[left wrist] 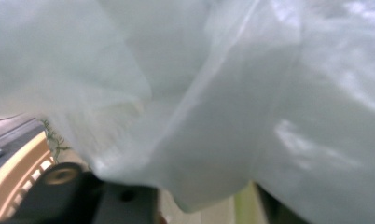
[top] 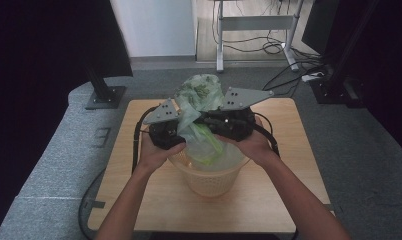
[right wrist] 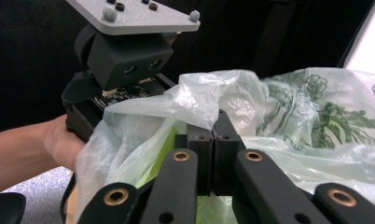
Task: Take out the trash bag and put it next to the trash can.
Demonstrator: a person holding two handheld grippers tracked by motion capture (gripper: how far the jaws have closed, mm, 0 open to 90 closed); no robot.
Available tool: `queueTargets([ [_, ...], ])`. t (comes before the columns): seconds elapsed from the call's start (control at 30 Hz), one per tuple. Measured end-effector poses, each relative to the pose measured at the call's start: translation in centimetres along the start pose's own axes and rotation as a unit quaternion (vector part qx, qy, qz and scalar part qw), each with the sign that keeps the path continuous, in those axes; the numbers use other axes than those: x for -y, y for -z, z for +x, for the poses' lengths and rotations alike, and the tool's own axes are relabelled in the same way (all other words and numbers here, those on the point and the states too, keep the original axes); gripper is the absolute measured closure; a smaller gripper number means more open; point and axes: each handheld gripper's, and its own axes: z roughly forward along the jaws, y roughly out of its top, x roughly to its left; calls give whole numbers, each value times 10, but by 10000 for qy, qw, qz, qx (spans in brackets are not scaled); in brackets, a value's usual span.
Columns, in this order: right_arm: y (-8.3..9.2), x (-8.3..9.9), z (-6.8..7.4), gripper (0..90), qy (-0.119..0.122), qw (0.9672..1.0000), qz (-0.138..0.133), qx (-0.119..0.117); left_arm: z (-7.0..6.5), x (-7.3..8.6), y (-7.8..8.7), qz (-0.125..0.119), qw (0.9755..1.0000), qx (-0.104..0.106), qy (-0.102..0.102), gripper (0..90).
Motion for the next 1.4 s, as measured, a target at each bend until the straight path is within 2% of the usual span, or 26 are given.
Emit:
queueTargets([
  [0.07, 1, 1, -1, 865, -13, 10000, -24, -13, 1, 0, 0, -12, 10000, 61, 31, 821],
  [0.1, 3, 1, -1, 811, -17, 10000, -41, -3, 1, 1, 0, -38, 10000, 77, 42, 844],
  [0.2, 11, 2, -1, 578, -58, 9998, -203, 61, 3, 2, 3, -111, 9999, 61, 79, 867],
  [0.3, 28, 5, -4, 439, -192, 9985, -424, 275, 6, 3, 8, -178, 9997, -7, 143, 869],
  [0.43, 55, 18, -16, 328, -428, 9963, -640, 386, 9, 2, 19, -288, 9993, -58, 219, 869],
  [0.47, 59, 22, -19, 299, -484, 9962, -626, 356, 9, 1, 21, -313, 9992, -70, 227, 868],
  [0.6, 62, 43, -29, 170, -583, 9977, -206, 291, 8, -6, 28, -375, 9990, -95, 216, 867],
  [0.73, 51, 59, -33, 102, -627, 9979, 40, 171, 3, -11, 29, -466, 9987, 7, 185, 866],
  [0.77, 48, 61, -33, 90, -641, 9979, 77, 82, 2, -13, 28, -482, 9987, 25, 183, 866],
  [0.8, 44, 62, -33, 75, -616, 9980, 131, -15, 0, -14, 27, -485, 9987, 48, 169, 866],
  [0.93, 28, 59, -30, 23, -450, 9984, 320, -84, -4, -18, 21, -516, 9981, 267, 211, 865],
  [0.97, 26, 58, -29, 20, -429, 9985, 329, -95, -5, -19, 19, -529, 9976, 369, 248, 865],
  [1.07, 17, 53, -26, 34, -389, 9985, 329, -174, -9, -21, 12, -490, 9974, 463, 243, 864],
  [1.13, 12, 52, -25, 103, -370, 9986, 287, -236, -10, -21, 9, -463, 9974, 502, 248, 864],
  [1.17, 11, 52, -24, 166, -358, 9987, 271, -224, -10, -21, 8, -453, 9973, 526, 254, 864],
  [1.23, 10, 52, -22, 369, -172, 9995, 226, -168, -10, -20, 7, -447, 9971, 558, 259, 862],
  [1.3, 9, 51, -20, 506, -69, 9997, 160, -160, -9, -20, 8, -472, 9968, 581, 289, 860],
  [1.33, 9, 50, -19, 594, -47, 9997, 171, -141, -9, -19, 8, -474, 9968, 572, 293, 859],
  [1.4, 8, 50, -18, 714, 28, 9997, 244, -37, -7, -19, 9, -472, 9968, 561, 318, 853],
])
